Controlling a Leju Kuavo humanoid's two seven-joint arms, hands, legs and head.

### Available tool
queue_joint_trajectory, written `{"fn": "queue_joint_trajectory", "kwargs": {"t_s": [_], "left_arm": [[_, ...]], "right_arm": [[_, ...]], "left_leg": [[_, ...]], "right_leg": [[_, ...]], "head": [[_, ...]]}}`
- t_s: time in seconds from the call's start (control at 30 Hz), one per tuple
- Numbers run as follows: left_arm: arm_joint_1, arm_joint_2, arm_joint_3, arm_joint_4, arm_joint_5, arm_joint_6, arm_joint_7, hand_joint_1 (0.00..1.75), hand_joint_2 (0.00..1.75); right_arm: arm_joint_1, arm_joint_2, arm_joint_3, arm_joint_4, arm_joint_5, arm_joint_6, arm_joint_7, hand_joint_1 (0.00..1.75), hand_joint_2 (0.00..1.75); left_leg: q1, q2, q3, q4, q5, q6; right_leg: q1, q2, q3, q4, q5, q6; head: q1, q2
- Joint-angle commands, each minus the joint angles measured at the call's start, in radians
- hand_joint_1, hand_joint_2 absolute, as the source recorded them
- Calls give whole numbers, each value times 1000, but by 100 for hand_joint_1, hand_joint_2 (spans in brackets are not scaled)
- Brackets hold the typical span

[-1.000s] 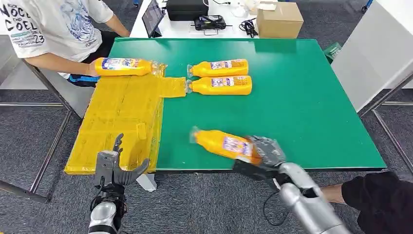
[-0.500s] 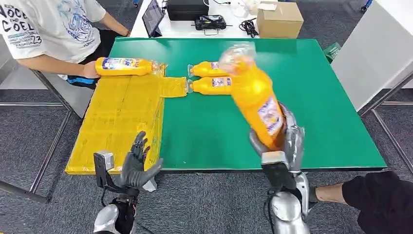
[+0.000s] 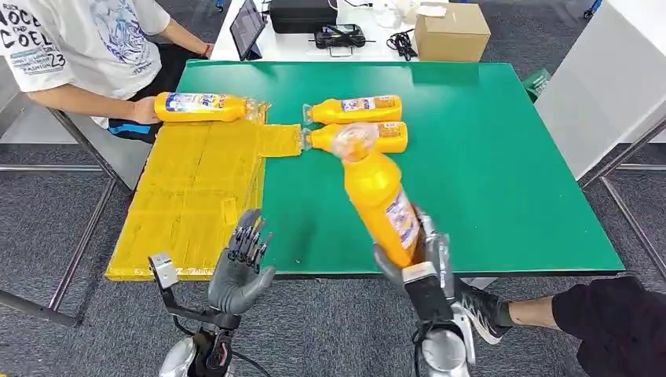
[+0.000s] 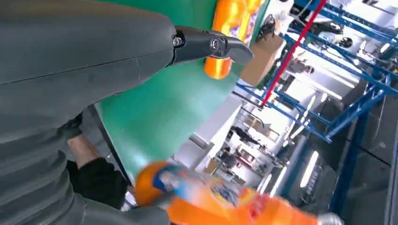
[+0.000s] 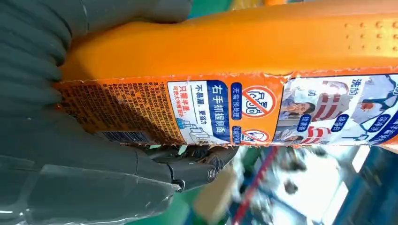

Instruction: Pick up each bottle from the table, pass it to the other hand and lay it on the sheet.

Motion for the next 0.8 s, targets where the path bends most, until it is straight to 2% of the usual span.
{"fn": "queue_joint_trajectory", "kwargs": {"t_s": [0.03, 0.13, 0.2, 0.23, 0.33, 0.4, 0.53, 0.57, 0.8], "left_arm": [[-9, 61, -80, 30, 3, -1, -4, 0, 175], [-10, 61, -80, 30, 3, 0, -4, 0, 175], [-11, 62, -79, 30, 3, 0, -4, 0, 175], [-15, 64, -85, 37, 2, 2, -4, 0, 175], [-23, 67, -101, 60, -6, 12, -2, 0, 175], [-29, 69, -107, 76, -4, 19, -2, 0, 175], [-33, 70, -107, 88, -4, 23, -3, 0, 175], [-34, 70, -107, 92, -4, 26, -3, 0, 175], [-47, 70, -103, 121, -5, 31, -8, 0, 175]], "right_arm": [[-41, 13, 132, 261, -1, -1, -12, 175, 175], [-41, 10, 131, 262, -1, -1, -12, 175, 175], [-43, 7, 130, 261, -1, -1, -12, 175, 175], [-47, -7, 157, 265, 7, 11, -9, 175, 175], [-70, -9, 230, 334, 27, 25, 6, 175, 175], [-90, -7, 293, 398, 54, 6, 12, 175, 175], [-101, 1, 322, 444, 55, 2, 15, 175, 175], [-110, -4, 342, 463, 68, -5, 19, 175, 175], [-138, -8, 455, 632, 44, 13, 13, 175, 175]], "left_leg": [[2, 5, 12, -3, -4, -3], [1, 3, 5, -2, -2, -1], [2, 4, 11, -2, -4, -2], [1, 1, 4, -2, -1, -1], [1, 4, 9, -2, -3, -2], [1, 3, 4, -2, -1, -1], [2, 4, 12, -3, -3, -3], [1, 2, 5, -2, -1, -1], [2, 3, 10, -3, -3, -2]], "right_leg": [[2, 5, 10, -3, -2, -4], [1, 2, 5, -2, -1, -2], [2, 3, 10, -3, -3, -4], [1, 1, 4, -2, -1, -2], [1, 4, 8, -2, -2, -3], [1, 3, 3, -2, 0, -2], [2, 4, 11, -3, -2, -4], [1, 2, 4, -2, -1, -2], [2, 3, 9, -3, -2, -3]], "head": [[0, 0], [0, 0], [0, 0], [0, 0], [0, 0], [0, 0], [0, 0], [0, 0], [1, 0]]}}
